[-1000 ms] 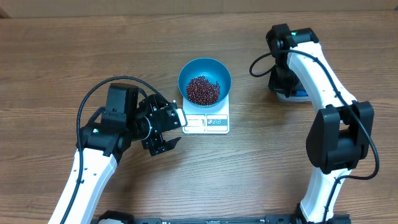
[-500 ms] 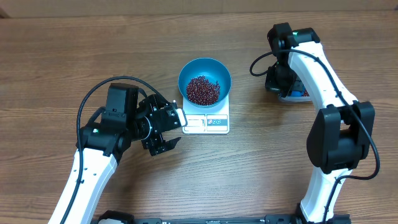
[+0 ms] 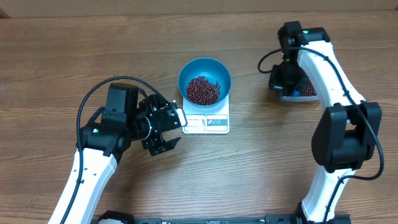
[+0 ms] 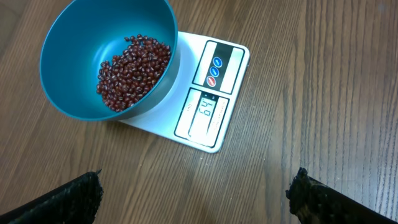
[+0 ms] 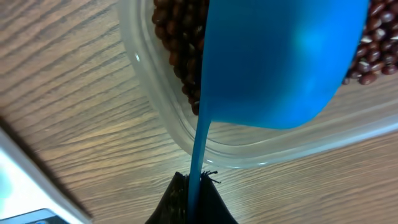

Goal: Scoop item into bowl and weigh 150g on scale
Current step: 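Lower the scoop with the right gripper into the bean tub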

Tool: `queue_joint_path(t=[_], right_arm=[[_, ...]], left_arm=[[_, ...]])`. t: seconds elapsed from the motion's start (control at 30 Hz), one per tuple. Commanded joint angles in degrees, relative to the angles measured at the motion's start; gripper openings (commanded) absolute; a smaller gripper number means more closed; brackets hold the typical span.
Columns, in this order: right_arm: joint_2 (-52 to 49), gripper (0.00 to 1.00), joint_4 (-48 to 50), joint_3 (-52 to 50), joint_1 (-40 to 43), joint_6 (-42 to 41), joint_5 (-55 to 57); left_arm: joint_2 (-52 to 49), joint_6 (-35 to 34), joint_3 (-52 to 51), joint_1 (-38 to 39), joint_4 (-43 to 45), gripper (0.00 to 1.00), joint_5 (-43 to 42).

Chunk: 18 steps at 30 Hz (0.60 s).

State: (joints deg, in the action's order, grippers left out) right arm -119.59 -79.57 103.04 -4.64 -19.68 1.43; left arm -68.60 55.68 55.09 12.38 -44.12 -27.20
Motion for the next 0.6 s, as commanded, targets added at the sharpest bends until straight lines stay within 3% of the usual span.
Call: queue_joint_path(t=[0.0,0.4,0.57], right_arm=[[0.11,0.04,1.46,-0.17,2.62,2.16,-6.95],[0.11,0.04,2.08,-0.17,10.34,9.64,-24.92],[0.11,0.04,1.22,-0.17,12.15,11.06,-27.28]], left_arm=[[-0.31,-0.59,-0.31,0.39,0.00,1.00,-0.46],[-0.31,-0.59,-0.31,0.39,0.00,1.00,-0.46],[-0.31,-0.59,-0.31,0.39,0.00,0.99,-0.46]])
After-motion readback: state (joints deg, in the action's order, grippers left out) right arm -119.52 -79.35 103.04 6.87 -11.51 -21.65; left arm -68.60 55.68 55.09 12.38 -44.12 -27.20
